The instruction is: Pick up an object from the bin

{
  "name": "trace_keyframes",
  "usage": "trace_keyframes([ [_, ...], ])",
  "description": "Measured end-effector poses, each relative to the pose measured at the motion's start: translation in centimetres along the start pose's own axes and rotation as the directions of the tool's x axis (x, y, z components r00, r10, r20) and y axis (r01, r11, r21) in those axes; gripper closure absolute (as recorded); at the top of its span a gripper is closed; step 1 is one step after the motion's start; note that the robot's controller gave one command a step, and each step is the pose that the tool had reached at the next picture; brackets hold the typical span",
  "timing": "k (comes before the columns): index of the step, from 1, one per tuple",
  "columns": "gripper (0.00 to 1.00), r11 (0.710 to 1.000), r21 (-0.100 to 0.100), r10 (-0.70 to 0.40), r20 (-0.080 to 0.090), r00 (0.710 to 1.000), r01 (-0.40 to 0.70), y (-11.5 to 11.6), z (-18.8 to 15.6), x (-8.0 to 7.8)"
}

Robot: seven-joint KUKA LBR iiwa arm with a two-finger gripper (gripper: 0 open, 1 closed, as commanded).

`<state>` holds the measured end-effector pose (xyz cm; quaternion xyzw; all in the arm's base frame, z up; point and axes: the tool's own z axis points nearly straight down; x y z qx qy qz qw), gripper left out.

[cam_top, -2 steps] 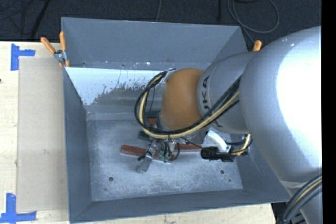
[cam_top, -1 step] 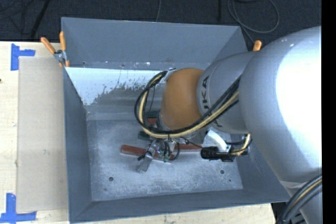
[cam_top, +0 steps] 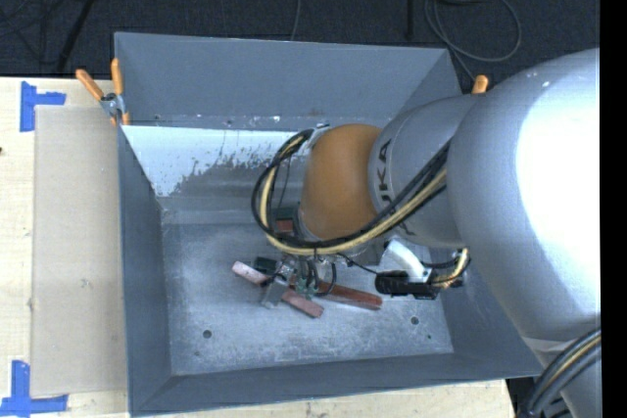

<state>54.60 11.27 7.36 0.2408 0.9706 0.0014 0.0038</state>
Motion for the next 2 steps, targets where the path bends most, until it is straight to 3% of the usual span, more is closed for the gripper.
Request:
trace_keyframes([
  [2,1.00,1.000,0.002,-0.002,-0.005,1.000,0.002,0.2,-9.1,-0.3],
])
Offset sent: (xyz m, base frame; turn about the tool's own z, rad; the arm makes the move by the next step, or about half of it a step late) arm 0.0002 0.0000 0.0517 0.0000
